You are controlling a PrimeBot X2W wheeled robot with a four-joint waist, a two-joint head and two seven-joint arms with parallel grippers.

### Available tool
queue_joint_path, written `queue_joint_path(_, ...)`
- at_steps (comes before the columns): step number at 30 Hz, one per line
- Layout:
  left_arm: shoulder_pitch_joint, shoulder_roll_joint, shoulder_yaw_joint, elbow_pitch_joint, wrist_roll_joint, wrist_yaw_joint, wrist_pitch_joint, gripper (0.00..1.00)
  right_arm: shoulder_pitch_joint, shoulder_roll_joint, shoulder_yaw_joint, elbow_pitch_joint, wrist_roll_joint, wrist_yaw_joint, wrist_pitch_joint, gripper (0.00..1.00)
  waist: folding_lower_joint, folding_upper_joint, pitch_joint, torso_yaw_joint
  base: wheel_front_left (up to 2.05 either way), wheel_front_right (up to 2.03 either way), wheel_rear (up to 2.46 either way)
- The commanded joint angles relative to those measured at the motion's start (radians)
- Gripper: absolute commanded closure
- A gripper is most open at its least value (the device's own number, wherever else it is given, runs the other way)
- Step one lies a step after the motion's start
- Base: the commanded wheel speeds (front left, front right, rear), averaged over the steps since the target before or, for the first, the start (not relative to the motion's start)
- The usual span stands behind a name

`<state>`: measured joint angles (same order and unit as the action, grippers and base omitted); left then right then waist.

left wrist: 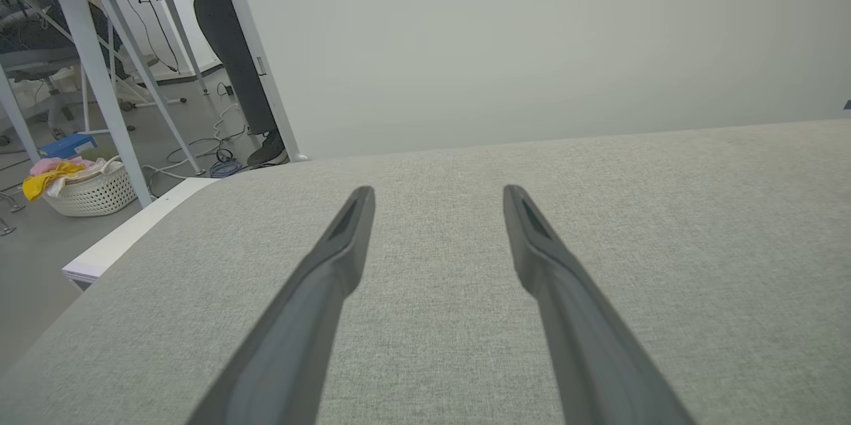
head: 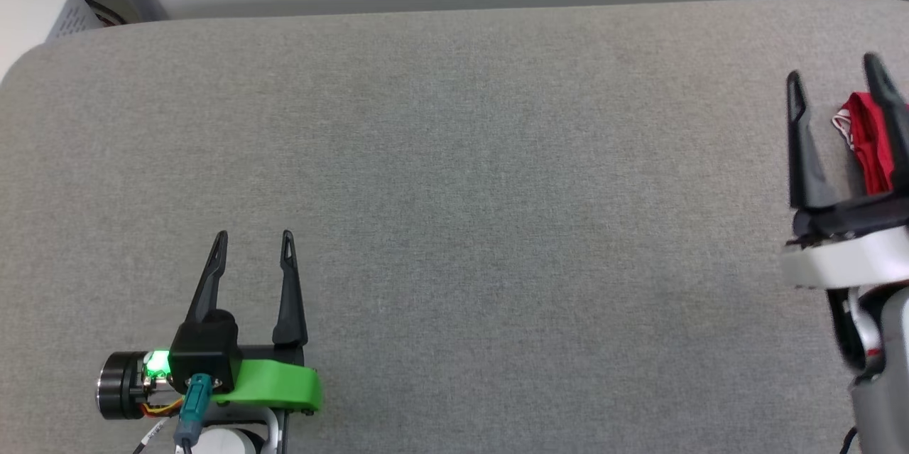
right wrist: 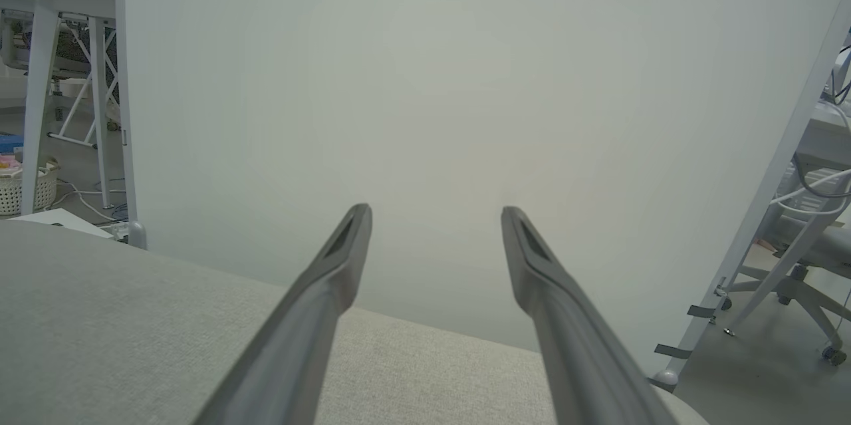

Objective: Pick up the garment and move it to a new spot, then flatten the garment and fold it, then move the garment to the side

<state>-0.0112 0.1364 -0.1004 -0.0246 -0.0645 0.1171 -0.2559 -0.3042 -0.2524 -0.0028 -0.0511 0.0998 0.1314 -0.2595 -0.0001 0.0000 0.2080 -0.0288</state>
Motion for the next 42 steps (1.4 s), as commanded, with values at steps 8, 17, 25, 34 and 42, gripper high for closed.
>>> queue_joint_path(8,0.04,-0.021,0.018,0.027,-0.002,-0.024,-0.006,0.0,0.191,0.097,0.043,0.038,0.018,-0.001,-0.002,0.0,0.0001,0.0,-0.078,0.047,0.0,0.0,0.0)
queue_joint_path(17,0.087,-0.037,0.025,0.055,-0.008,-0.07,-0.006,0.0,0.358,0.152,0.019,0.04,0.021,-0.001,-0.002,0.0,0.0001,0.0,-0.146,0.058,0.0,0.0,0.0)
queue_joint_path(25,0.111,-0.047,0.028,0.071,-0.01,-0.101,-0.006,0.0,0.414,0.163,0.007,0.017,0.03,-0.001,-0.002,0.0,0.0001,0.0,-0.176,0.065,0.0,0.0,0.0)
queue_joint_path(34,0.123,-0.056,0.038,0.076,-0.004,-0.116,-0.006,0.0,0.443,0.175,0.006,0.017,0.035,-0.001,-0.002,0.0,0.0001,0.0,-0.185,0.069,0.0,0.0,0.0)
queue_joint_path(42,0.106,-0.051,0.039,0.074,-0.006,-0.113,0.007,1.0,0.427,0.175,0.007,0.021,0.026,0.0,0.005,1.0,0.0001,0.0,-0.186,0.068,0.0,0.0,0.0)
